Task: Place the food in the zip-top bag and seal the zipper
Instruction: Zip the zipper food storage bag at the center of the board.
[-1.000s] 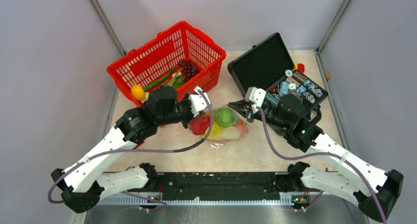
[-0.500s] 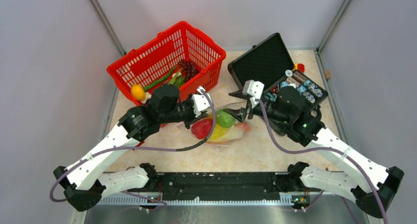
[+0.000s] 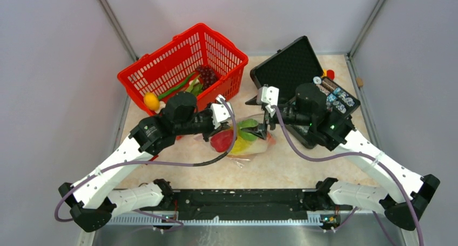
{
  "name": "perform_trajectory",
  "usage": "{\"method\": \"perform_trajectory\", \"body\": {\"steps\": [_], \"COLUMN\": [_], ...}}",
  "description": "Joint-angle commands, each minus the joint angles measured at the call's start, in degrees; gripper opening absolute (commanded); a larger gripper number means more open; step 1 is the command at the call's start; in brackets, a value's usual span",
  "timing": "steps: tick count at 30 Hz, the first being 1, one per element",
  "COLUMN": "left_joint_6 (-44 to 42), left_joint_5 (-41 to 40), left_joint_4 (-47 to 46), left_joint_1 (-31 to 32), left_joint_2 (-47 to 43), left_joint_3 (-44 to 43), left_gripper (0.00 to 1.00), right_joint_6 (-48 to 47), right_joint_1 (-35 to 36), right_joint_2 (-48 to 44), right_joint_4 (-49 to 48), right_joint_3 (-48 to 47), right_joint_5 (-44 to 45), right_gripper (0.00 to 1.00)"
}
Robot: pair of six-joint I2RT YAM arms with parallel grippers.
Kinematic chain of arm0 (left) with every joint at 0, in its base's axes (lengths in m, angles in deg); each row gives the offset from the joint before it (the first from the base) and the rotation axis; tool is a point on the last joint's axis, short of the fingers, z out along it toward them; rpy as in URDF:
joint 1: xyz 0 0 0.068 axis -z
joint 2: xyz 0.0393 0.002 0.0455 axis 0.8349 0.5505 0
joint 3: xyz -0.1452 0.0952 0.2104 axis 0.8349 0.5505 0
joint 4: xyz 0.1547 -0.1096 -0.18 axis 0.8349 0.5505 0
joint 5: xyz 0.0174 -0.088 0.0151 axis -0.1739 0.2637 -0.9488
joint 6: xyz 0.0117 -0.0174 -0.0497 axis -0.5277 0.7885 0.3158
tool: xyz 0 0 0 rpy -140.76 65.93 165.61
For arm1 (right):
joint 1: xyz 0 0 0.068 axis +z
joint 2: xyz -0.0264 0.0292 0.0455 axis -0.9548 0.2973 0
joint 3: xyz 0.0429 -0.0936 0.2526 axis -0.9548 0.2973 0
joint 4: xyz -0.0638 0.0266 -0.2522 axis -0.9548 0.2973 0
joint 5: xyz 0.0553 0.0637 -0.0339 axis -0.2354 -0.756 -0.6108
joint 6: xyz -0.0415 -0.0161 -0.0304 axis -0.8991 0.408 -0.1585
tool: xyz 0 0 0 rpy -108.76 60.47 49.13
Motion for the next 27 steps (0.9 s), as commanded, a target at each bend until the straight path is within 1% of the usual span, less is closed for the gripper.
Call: {"method": "perform_trajectory", "body": {"steps": [1,3,5,6,8,10,13,15,20,22,24,25,27], "left_joint_6": [0.73,0.82,0.91,0.91,0.98,1.0,1.17,1.33,1.57,1.53,1.53,1.53,1.53], "left_joint_5": [1.73,1.84,1.91,1.98,2.02,2.02,2.1,2.14,1.77,1.67,1.46,1.35,1.12], "left_joint_4": [-5.43,-5.24,-5.34,-5.43,-5.49,-5.39,-5.52,-5.62,-5.45,-5.45,-5.45,-5.45,-5.32], "left_joint_1": [-0.23,-0.21,-0.2,-0.24,-0.24,-0.24,-0.18,-0.21,-0.24,-0.24,-0.2,-0.22,-0.23], "left_joint_2": [-1.71,-1.47,-1.4,-1.36,-1.06,-0.76,-0.48,-0.47,-0.98,-1.18,-1.26,-1.2,-1.16], "left_joint_3": [-1.27,-1.61,-1.66,-1.67,-1.86,-2.09,-2.14,-2.14,-2.1,-2.09,-2.04,-2.04,-1.97], "left_gripper": [0.0,0.0,0.0,0.0,0.0,0.0,0.0,0.0,0.0,0.0,0.0,0.0,0.0], "right_joint_6": [-3.32,-3.39,-3.45,-3.54,-3.58,-4.27,-6.1,-7.08,-7.61,-7.84,-7.67,-7.62,-7.44], "right_joint_1": [-0.17,-0.02,0.4,0.67,1.38,2.34,4.28,5.35,5.7,5.73,5.72,5.74,5.69], "right_joint_2": [0.97,1.59,2.4,2.86,4.36,6.62,9.33,10.06,10.2,10.06,9.87,9.68,9.18], "right_joint_4": [3.25,3.48,3.41,3.5,4.8,8.37,12.53,12.99,12.47,12.13,11.39,10.87,9.58], "right_joint_3": [-4.36,-4.73,-4.94,-5.18,-6.29,-8.86,-11.83,-11.93,-10.93,-10.65,-10.13,-9.66,-8.75], "right_joint_5": [-3.81,-3.87,-4.1,-4.17,-4.01,-3.7,-1.48,0.28,1.2,0.94,1.19,1.31,1.59], "right_gripper": [0.81,0.75,0.67,0.65,0.6,0.58,0.51,0.44,0.36,0.17,0.14,0.07,0.0]}}
